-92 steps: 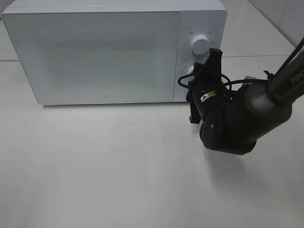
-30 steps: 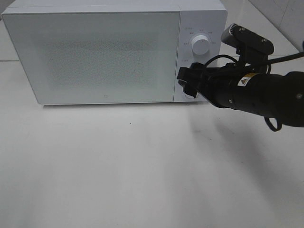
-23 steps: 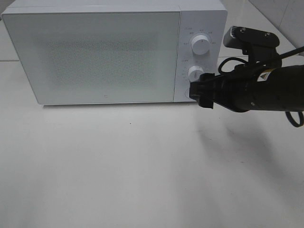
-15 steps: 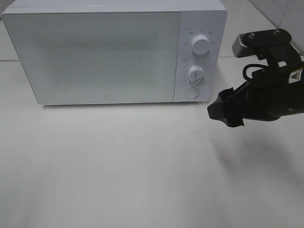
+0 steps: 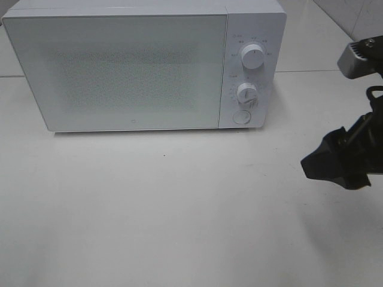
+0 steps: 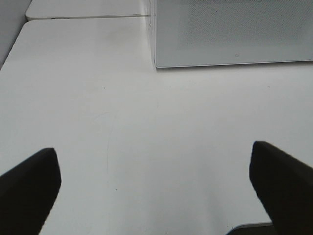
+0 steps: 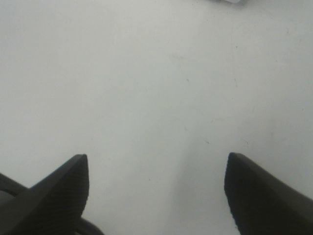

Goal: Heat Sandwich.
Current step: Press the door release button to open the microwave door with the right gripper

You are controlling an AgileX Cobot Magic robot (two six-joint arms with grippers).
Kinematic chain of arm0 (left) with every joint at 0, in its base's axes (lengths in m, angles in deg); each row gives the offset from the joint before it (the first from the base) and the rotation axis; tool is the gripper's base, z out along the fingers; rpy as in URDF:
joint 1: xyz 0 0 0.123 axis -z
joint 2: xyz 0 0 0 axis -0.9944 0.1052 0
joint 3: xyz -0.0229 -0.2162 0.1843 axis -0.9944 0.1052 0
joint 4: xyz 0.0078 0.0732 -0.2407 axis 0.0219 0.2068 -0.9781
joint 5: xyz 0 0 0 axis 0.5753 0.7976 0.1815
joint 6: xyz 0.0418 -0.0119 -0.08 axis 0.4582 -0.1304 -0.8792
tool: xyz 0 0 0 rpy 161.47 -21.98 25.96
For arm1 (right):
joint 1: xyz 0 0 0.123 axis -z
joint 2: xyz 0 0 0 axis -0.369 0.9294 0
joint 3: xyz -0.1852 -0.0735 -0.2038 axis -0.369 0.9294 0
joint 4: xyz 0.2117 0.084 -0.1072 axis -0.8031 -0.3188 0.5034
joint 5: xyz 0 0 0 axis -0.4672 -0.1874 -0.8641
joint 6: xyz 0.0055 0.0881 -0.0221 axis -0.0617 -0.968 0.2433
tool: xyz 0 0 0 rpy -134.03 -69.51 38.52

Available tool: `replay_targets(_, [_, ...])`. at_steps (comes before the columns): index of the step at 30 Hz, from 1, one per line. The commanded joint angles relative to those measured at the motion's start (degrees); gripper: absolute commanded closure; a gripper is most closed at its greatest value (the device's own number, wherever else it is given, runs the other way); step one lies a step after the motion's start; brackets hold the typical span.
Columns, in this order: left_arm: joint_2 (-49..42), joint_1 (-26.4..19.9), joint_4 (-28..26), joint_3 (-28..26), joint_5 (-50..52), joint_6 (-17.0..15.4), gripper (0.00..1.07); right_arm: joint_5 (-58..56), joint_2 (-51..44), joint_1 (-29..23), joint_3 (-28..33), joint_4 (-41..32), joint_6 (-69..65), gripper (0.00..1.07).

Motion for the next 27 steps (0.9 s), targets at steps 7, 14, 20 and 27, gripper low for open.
replay_targets(7, [-1.49,-0.29,-0.23,0.29,0.69,-0.34,0.03,-11.8,-10.31,0.34,-0.06,0.57,-0.74,0.3])
replay_targets(14, [-1.49,-0.29,-0.23,0.29,0.69,-0.34,0.03,-21.26,-22.17,0.34,-0.06,3.67,-0.74,0.26])
replay_targets(20, [-1.49,-0.29,-0.23,0.29,0.69,-0.34,0.03,-26.93,-31.34,0.46,-0.06,8.14,-4.3,0.26])
replay_targets(27, [-1.49,-0.29,-0.23,0.29,0.69,-0.34,0.03,-30.94,-38.79,4.13,2.06,11.34,-8.65,0.28])
